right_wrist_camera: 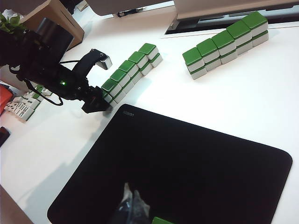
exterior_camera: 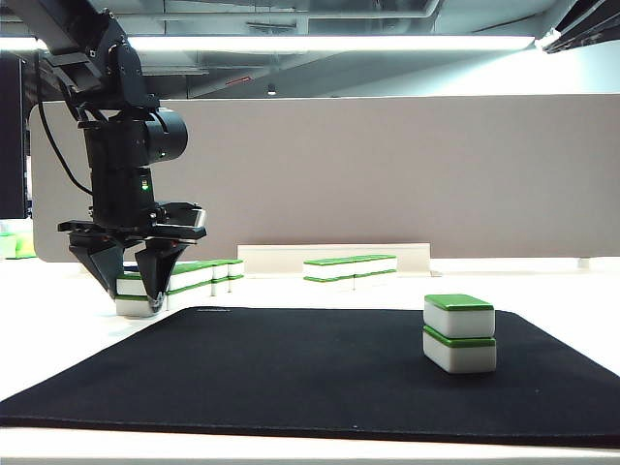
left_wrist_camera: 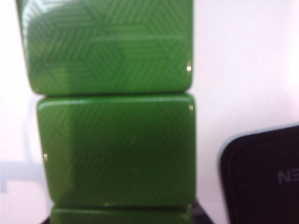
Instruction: Take a mahjong tile from the mahjong wall and then place it on the table close to you.
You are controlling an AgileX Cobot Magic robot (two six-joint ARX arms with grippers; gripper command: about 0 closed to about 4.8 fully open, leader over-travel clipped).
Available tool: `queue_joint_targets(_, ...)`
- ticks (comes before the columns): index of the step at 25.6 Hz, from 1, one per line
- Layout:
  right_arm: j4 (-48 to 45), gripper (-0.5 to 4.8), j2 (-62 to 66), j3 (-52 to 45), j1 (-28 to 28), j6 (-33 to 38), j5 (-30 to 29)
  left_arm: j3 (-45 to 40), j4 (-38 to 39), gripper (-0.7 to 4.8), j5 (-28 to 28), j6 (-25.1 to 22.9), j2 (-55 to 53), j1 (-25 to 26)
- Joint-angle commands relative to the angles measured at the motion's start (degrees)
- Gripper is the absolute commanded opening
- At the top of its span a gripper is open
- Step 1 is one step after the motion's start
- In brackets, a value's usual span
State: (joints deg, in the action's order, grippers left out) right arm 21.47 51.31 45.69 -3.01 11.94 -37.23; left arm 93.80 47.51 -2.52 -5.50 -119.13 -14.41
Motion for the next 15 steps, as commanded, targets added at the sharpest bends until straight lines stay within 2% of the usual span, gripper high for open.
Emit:
queue_joint_targets(1,-0.70,-0.01,-0.11,0.50,0.00,-0.24,-0.20,0.17,-0.55,2.68,0.20,-0.07,-0.39,0.00)
queue_joint_targets(5,-0.68,-0.01,-0.11,0.50,0.00,-0.24,-0.22,0.17,-0.44,2.57,0.20,-0.07,-0.37,0.00)
queue_joint_targets(6,-0.70,-0.01,-0.11,0.50,0.00,-0.24,-0.22,0.17,-0.39,2.00,0.20,-0.04,-0.37,0.00)
queue_joint_targets(8,-0.70,-0.01,-0.11,0.50,0.00,-0.24,-0.22,0.17,-0.44,1.43,0.20,-0.04,-0.37,0.00)
queue_joint_targets(15,-0.70,-0.01,-0.11,0.50,0.00,-0.22,-0.20,0.39,1.77,1.38,1.22,-0.02,-0.17,-0.02)
